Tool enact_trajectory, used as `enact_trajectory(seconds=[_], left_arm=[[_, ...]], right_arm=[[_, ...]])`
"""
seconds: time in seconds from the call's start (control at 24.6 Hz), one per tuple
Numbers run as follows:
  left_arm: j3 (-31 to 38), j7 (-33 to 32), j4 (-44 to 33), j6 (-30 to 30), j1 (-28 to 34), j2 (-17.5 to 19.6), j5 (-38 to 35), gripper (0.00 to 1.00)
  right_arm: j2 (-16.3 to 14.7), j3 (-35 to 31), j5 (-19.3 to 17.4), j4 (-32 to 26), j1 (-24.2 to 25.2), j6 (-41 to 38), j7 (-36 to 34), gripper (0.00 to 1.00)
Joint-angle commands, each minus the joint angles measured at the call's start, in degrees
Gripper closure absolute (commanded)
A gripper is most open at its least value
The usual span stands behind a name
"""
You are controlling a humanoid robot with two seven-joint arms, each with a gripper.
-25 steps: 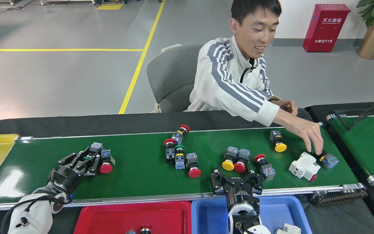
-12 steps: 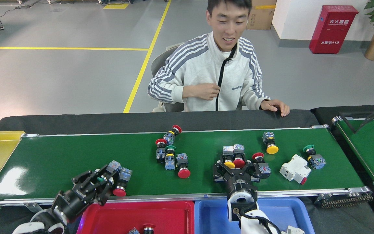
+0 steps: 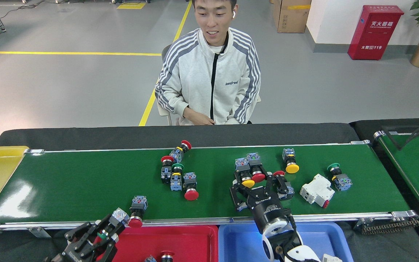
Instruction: Pick switch part from conveyor to tray
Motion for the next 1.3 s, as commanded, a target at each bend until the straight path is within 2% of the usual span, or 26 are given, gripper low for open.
enact_trajectory(seconds=[0.0, 0.04, 0.08, 0.33, 0.41, 0.45, 0.49, 0.53, 0.57, 0.65, 0.73, 0.85, 1.02, 1.14, 1.26], left_arm=[[0.45, 0.05, -0.91, -0.31, 0.04, 0.62, -0.4, 0.45], [0.98, -0.03, -0.91, -0.31, 0.13, 0.36, -0.4, 0.06], [2.03, 0.05, -1.0, -0.31, 0.3, 0.45, -0.23, 0.0], [7.3, 0.14, -1.71, -0.31, 0.92, -0.43, -0.14, 0.0], [12.4, 0.14, -3.55, -0.31, 2.77, -3.24, -0.14, 0.0], [15.21, 0.05, -4.52, -0.31, 3.64, -5.35, -0.23, 0.0], [17.85, 0.05, -5.22, 2.5, 4.17, -7.37, -0.4, 0.0], [20.58, 0.05, -5.66, 8.12, 4.61, -9.31, -0.4, 0.0], [22.42, 0.05, -5.92, 12.43, 5.4, -10.27, -0.4, 0.0], [24.0, 0.05, -6.19, 16.83, 7.6, -10.45, -0.4, 0.0], [24.27, 0.14, -7.07, 17.53, 9.97, -10.54, -0.4, 0.0], [23.3, 0.05, -10.23, 17.18, 11.55, -10.45, -0.84, 0.0], [18.82, -1.88, -16.82, 17.62, 12.61, -11.24, -7.17, 0.0], [14.6, -7.33, -17.44, 18.41, 10.76, -13.88, -7.87, 0.0], [11.26, -11.9, -17.26, 22.45, 8.92, -15.63, -9.37, 0.0]], right_arm=[[-0.07, 0.91, 0.19, -2.78, 0.79, -10.18, -0.23, 0.67], [-0.07, 3.2, 0.28, -3.13, 1.84, -12.9, -0.23, 0.08], [0.02, 4.6, 0.28, -3.4, 2.9, -14.04, -0.23, 0.0], [0.19, 6.71, 0.19, -3.31, 4.21, -13.43, 1.62, 0.0], [0.63, 6.36, 0.02, -4.1, 4.65, -11.5, 2.14, 0.0], [0.63, 5.31, -0.16, -5.15, 4.83, -8.07, 2.14, 0.0], [0.55, 3.55, -0.16, -6.03, 5.62, -2.44, 2.14, 0.0], [0.55, 1.79, -0.16, -6.82, 7.11, 4.68, 1.7, 0.0], [0.37, 0.65, -0.16, -7.35, 8.7, 10.3, 1.0, 0.0], [0.19, -1.99, -0.25, -8.32, 12.04, 18.65, -3.57, 0.0], [0.37, -6.82, -0.34, -8.58, 16.26, 22.08, -8.67, 0.0], [0.55, -10.6, -0.42, -8.41, 19.33, 22.08, -9.81, 0.0], [0.19, -11.39, -0.42, -8.05, 18.54, 22.08, -9.55, 0.0], [-0.07, -11.22, -0.42, -6.47, 15.64, 22.08, -6.47, 0.0], [-1.12, -9.46, -0.25, -5.51, 13.44, 19.79, -3.22, 0.0]])
